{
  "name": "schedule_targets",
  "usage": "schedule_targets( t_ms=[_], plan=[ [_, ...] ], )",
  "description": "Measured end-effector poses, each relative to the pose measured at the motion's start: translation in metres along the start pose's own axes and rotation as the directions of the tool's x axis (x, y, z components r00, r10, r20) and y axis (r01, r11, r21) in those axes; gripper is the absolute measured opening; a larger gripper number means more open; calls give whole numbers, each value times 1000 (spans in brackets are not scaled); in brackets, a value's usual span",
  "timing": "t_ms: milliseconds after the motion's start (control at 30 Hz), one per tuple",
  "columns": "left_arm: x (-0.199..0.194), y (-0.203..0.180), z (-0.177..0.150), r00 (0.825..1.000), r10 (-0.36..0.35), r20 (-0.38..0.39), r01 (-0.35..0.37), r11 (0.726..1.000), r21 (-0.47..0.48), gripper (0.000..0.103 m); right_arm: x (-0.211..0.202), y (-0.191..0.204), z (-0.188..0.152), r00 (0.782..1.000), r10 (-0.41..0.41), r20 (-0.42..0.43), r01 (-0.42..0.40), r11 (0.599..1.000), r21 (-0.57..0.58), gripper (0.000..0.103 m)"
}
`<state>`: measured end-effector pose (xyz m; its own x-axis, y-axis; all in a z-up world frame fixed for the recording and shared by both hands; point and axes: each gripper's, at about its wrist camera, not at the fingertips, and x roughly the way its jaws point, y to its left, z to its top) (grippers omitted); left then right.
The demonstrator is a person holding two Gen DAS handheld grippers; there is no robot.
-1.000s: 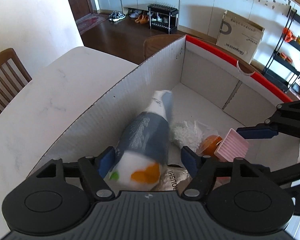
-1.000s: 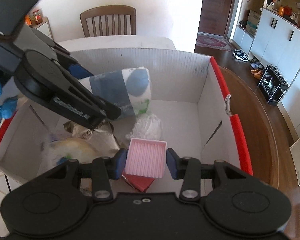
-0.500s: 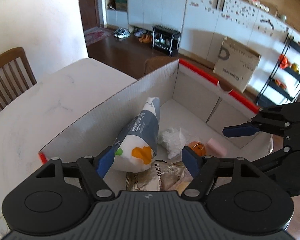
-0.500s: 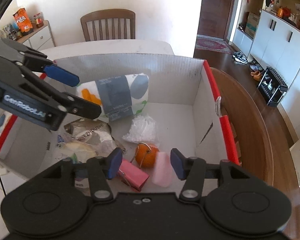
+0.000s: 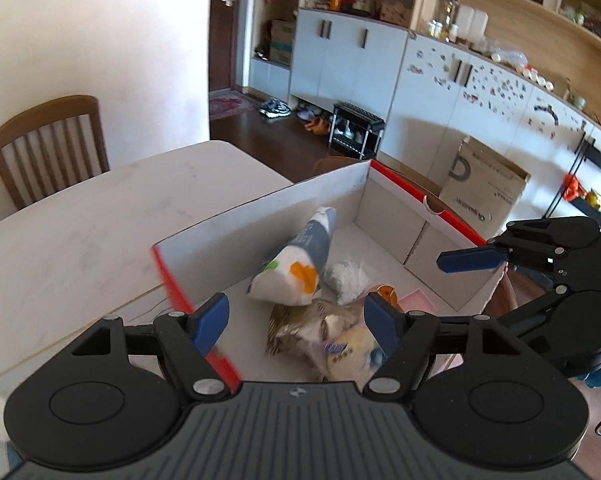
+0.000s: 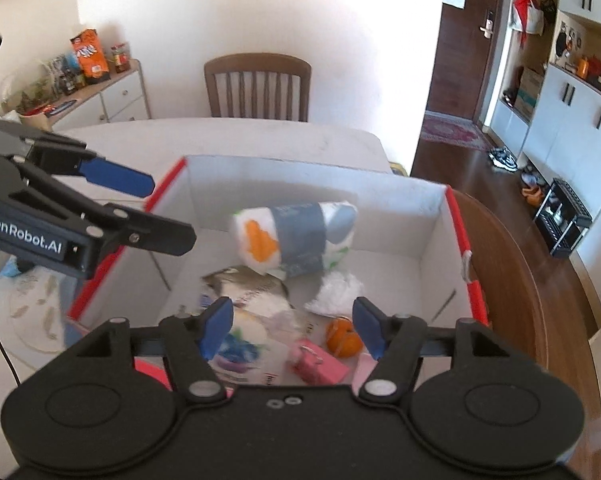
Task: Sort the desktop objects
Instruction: 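Open both tools to release the Health bag and comb tray in the box, then withdraw both tools from the box back toward the mat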
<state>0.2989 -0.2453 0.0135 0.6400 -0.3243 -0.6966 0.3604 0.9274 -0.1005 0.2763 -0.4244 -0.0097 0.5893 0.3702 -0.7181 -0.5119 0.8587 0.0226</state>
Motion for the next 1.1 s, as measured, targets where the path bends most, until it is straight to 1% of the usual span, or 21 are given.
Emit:
schedule_targets(
  t_ms=[267, 367, 567, 800, 1100],
  plan=[
    [-45, 27, -24, 999, 41, 32, -40, 999, -21, 74, -13, 40, 6, 998, 51, 34, -50, 999, -15, 72],
    [-57, 40, -32, 999, 38, 38, -36, 998, -42, 74, -14, 57, 8, 997, 61, 38, -60, 998, -26, 72],
    [-83, 64, -51, 997, 51, 60, -48, 997, -53, 74, -15, 91, 10, 996, 81, 40, -81, 997, -16, 74],
    [-109, 99, -73, 996, 67, 61, -64, 996, -57, 74, -13, 139, 13, 993, 113, 43, -112, 993, -32, 75],
    [-131, 150, -98, 996, 68, 53, -64, 995, -75, 74, -5, 199, 17, 991, 130, 42, -129, 991, -40, 77]
  ],
)
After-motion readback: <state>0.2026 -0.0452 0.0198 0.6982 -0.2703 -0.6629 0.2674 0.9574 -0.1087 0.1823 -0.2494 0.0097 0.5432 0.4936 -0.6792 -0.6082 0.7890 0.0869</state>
